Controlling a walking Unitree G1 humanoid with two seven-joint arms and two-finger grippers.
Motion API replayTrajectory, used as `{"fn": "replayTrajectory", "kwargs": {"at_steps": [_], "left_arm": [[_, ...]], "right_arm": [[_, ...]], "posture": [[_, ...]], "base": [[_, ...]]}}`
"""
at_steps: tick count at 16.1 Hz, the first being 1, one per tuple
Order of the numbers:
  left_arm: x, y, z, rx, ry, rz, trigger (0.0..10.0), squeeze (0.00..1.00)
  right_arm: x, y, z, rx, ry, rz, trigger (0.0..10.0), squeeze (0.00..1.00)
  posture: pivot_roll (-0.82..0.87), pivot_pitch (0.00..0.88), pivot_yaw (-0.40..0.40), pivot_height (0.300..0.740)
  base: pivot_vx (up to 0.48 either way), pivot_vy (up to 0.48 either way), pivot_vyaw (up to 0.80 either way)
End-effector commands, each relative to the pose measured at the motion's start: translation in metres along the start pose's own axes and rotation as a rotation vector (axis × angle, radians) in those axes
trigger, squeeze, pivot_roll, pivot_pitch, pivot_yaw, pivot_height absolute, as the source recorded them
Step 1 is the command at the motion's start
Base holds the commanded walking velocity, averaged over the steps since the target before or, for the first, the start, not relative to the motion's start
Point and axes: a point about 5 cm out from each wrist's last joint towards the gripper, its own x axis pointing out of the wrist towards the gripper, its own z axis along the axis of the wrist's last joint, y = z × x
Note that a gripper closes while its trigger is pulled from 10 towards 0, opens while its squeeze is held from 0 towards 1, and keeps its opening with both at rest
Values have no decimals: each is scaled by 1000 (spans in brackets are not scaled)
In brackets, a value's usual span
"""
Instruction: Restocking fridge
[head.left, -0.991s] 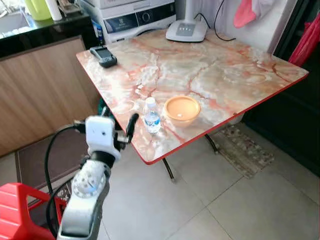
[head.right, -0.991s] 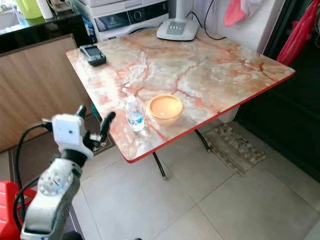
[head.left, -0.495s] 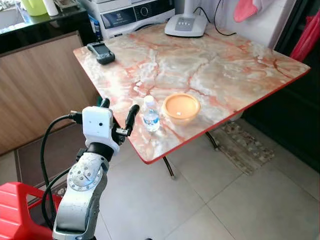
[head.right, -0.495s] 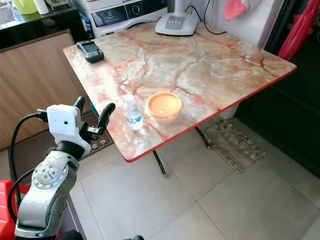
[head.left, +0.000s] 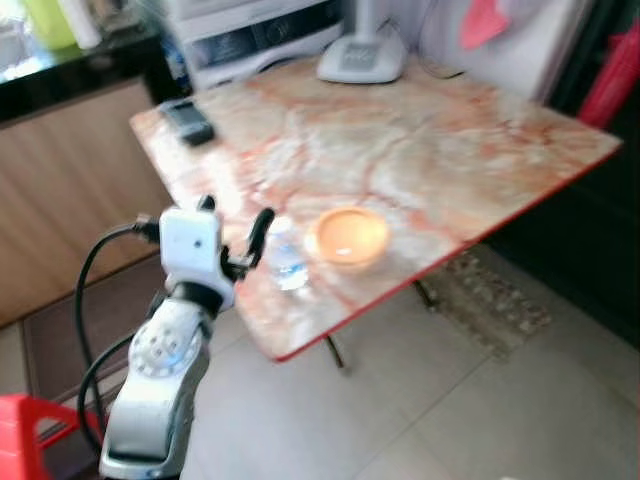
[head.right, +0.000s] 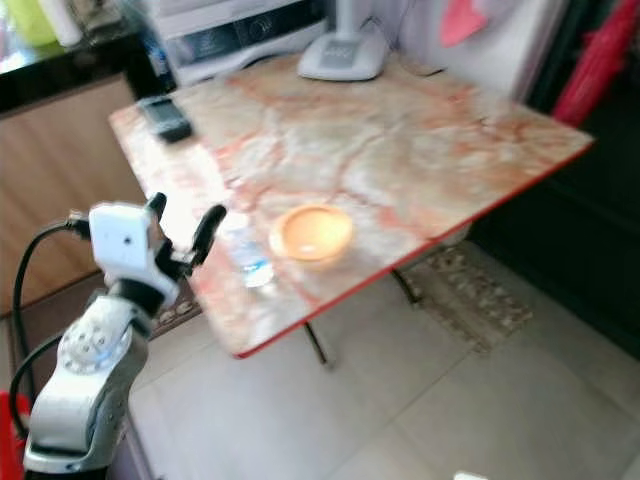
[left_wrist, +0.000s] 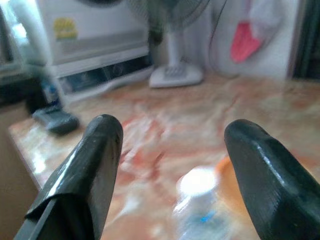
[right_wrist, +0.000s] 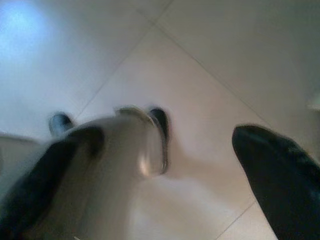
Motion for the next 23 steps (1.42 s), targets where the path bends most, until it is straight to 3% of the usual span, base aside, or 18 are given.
{"fn": "replayTrajectory", "kwargs": {"at_steps": [1,4,9,15,17,19,23], "left_arm": [[-1,4,5,8,-9,6,10000,0],[-1,5,5,15,-6,14,10000,0],[4,9,20,35,-18,15,10000,0],[4,7,22,32,5,-17,10000,0],[9,9,32,-12,6,-9,10000,0],[22,15,52,-24,77,-49,10000,0],[24,22,65,-24,198,-157,10000,0]], "right_arm": [[-1,1,-5,14,16,-2,10000,0],[0,0,-4,10,13,-1,10000,0],[0,2,-2,-15,16,11,10000,0],[0,4,-3,-9,19,15,10000,0],[1,4,-1,-57,24,30,10000,0],[1,4,-1,-75,25,37,10000,0],[1,4,-1,-108,36,41,10000,0]], "posture": [[185,124,32,740],[191,138,26,740],[212,154,26,740],[214,159,35,740],[216,163,34,740],[224,173,33,740],[238,178,34,740]], "base": [[326,0,0],[325,0,0],[0,0,0],[0,0,0],[0,0,0],[0,0,0],[0,0,0]]}}
